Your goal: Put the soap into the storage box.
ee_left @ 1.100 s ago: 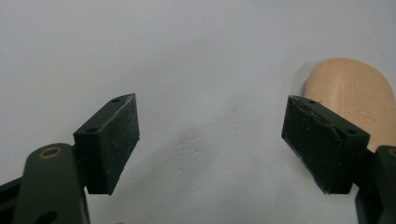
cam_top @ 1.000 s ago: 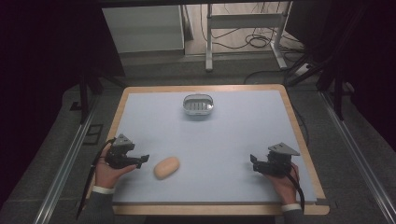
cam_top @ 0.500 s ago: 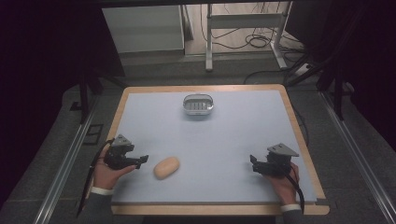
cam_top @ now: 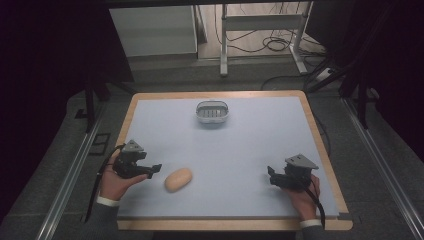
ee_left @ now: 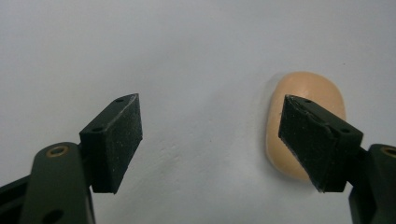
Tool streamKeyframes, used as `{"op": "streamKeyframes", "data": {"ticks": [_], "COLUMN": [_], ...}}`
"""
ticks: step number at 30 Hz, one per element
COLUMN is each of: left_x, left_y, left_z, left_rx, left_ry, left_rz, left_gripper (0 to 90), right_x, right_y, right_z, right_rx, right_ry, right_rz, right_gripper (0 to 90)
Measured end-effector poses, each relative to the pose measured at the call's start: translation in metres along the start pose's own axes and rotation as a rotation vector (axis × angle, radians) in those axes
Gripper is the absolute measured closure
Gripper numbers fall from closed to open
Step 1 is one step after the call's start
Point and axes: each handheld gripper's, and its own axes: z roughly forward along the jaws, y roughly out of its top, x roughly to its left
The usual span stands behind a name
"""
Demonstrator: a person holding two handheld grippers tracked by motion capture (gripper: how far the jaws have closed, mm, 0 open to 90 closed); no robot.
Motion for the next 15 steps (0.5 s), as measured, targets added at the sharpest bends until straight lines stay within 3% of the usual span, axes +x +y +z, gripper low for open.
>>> {"op": "streamKeyframes", "data": {"ticks": [15], "left_x": [-0.021], "left_y": [0.018], "left_z": [0.002], "left_rx": [0.053], "left_ry": [-0.012], "left_rz": [0.082], "left_gripper": [21.7], "right_x": [0.001], "right_y": [0.0], "right_z": [0.001], "right_rx": [0.006], "right_ry": [-0.012], "right_rz": [-0.005], "right_gripper": [7.3]}}
